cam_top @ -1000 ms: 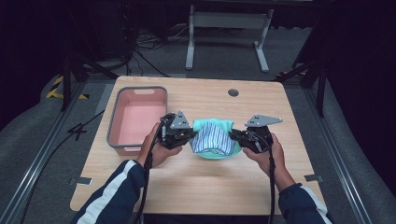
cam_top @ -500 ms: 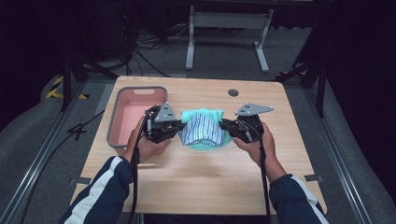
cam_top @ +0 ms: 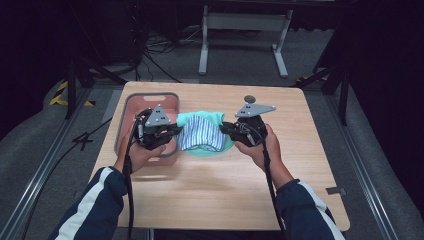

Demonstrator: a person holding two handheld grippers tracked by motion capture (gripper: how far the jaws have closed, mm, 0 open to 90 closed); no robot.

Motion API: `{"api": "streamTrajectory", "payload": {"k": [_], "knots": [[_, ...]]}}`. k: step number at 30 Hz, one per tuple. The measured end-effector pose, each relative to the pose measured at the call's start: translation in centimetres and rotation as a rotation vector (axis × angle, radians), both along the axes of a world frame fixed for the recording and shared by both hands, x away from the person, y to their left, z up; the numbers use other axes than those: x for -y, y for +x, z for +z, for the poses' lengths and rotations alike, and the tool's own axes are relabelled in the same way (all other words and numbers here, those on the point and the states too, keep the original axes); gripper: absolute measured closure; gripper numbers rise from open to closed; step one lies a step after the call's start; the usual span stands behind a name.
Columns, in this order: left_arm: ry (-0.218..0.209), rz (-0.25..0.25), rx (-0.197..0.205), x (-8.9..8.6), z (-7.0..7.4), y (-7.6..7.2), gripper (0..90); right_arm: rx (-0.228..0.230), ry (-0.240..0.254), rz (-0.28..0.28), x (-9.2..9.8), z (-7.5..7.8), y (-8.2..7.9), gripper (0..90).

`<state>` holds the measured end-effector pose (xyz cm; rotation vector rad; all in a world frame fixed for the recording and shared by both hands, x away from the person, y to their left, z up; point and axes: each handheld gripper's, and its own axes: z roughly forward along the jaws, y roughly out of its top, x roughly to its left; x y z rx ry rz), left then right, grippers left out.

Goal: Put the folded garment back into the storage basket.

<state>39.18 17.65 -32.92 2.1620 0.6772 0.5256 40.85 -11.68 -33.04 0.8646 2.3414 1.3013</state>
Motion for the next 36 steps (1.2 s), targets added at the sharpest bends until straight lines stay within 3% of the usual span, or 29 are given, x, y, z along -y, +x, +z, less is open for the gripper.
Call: {"api": "streamTrajectory", "payload": {"k": [19, 26, 36], "knots": [[-0.001, 0.077, 0.007, -5.6, 0.8, -1.0, 83.8, 0.004, 0.003, 0.064, -5.7, 1.2, 0.9, 83.0], [-0.006, 0.127, 0.01, -7.3, 0.5, -0.7, 83.8, -0.018, 0.018, 0.068, -7.9, 0.7, 2.1, 83.0], [0.011, 0.19, -0.005, -9.9, -0.7, -0.2, 83.7, -0.029, -0.005, 0.105, -11.5, -0.4, 3.5, 83.0]]}}
